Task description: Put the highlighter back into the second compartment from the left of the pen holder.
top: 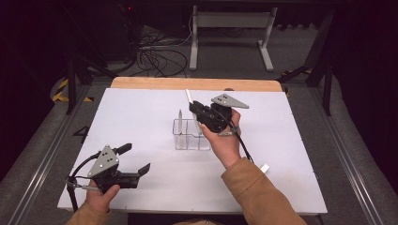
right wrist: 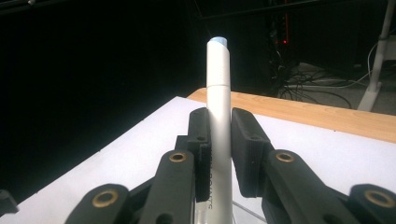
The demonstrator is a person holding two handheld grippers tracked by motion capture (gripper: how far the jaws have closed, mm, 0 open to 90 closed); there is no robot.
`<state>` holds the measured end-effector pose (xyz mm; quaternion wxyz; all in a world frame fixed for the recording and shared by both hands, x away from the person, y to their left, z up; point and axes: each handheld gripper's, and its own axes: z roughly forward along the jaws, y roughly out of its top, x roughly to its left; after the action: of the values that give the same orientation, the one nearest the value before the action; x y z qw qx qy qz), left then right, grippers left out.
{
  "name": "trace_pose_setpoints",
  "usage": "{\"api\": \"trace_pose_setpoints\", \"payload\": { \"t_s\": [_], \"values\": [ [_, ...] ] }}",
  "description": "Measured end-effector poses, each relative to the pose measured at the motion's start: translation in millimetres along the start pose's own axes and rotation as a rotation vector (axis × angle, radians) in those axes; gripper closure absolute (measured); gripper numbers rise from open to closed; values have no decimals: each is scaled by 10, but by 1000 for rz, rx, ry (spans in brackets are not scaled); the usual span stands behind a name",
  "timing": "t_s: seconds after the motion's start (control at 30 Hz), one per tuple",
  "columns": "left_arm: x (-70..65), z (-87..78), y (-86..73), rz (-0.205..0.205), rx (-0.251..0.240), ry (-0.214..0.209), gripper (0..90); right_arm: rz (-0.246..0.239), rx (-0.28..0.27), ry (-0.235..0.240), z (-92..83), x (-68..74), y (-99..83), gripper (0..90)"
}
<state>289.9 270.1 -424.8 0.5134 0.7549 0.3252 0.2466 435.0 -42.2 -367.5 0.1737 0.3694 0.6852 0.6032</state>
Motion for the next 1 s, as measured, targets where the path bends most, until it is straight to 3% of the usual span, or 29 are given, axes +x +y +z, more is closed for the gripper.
{"api": "trace_pose_setpoints", "payload": {
  "t_s": [0.43,0.9,1.0],
  "values": [
    [2,6,-5,-1,2,-3,86,-2,-6,-37,164,-9,-89,794],
    [-1,7,-7,-4,4,-6,86,2,-5,-55,230,-21,-135,793],
    [1,2,-6,-1,1,-3,86,-1,-4,-48,223,-36,-148,714]
  ]
}}
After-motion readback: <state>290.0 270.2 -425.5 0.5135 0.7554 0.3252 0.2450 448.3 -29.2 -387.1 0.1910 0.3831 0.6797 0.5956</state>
